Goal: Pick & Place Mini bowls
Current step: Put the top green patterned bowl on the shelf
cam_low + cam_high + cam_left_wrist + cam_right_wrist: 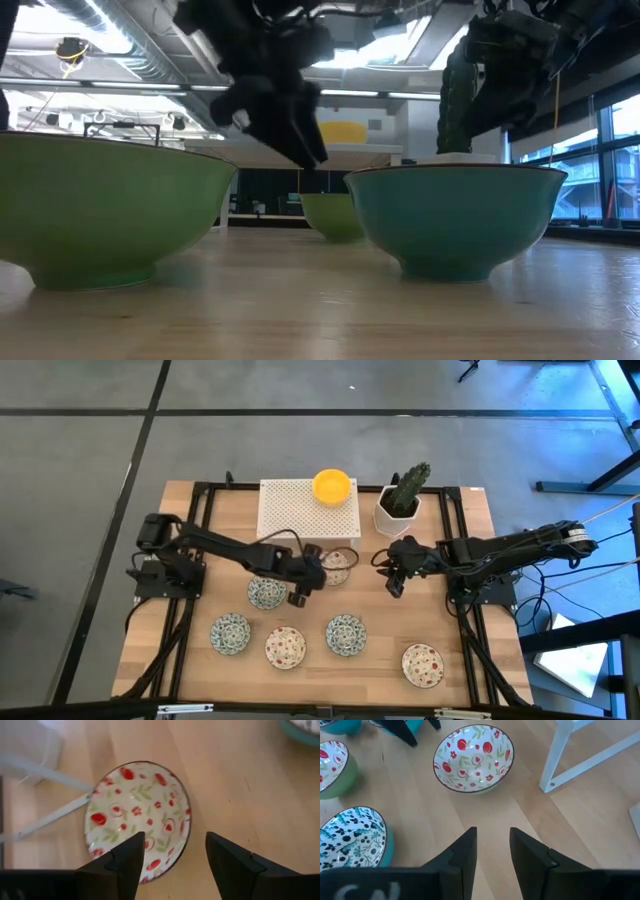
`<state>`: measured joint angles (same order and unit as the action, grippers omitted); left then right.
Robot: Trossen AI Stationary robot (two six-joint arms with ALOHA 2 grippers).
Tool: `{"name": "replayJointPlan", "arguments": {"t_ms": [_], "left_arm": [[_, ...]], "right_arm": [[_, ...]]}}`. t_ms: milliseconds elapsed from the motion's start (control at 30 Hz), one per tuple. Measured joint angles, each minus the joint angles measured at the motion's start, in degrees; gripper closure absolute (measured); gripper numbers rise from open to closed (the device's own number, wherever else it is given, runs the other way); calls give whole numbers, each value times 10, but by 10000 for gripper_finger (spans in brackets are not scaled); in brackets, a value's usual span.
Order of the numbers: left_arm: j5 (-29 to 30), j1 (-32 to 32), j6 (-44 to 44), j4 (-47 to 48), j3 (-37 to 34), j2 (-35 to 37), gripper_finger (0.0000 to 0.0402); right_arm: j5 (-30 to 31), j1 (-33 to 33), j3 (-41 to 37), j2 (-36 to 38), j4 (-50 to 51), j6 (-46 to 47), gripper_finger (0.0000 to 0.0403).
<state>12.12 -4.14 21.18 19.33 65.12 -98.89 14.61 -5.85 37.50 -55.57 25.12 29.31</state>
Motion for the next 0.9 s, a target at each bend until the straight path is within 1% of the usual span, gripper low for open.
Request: {"name": "replayJointPlan", "arguments": {"t_ms": [200,333,433,567,900], "left_arm": [[1,2,45,0,39,-68,197],[-2,3,52,12,56,-93,197],[-13,9,52,38,63,-104,207],[-30,14,46,49,64,-110,243],[-41,22,36,48,64,-110,362]], "right_arm": [[-8,0,0,0,1,0,287],[-13,0,0,0,6,1,287],[-13,0,-1,0,8,2,287],[-13,0,-1,0,9,0,287],[-12,0,-2,0,4,-13,287]]}}
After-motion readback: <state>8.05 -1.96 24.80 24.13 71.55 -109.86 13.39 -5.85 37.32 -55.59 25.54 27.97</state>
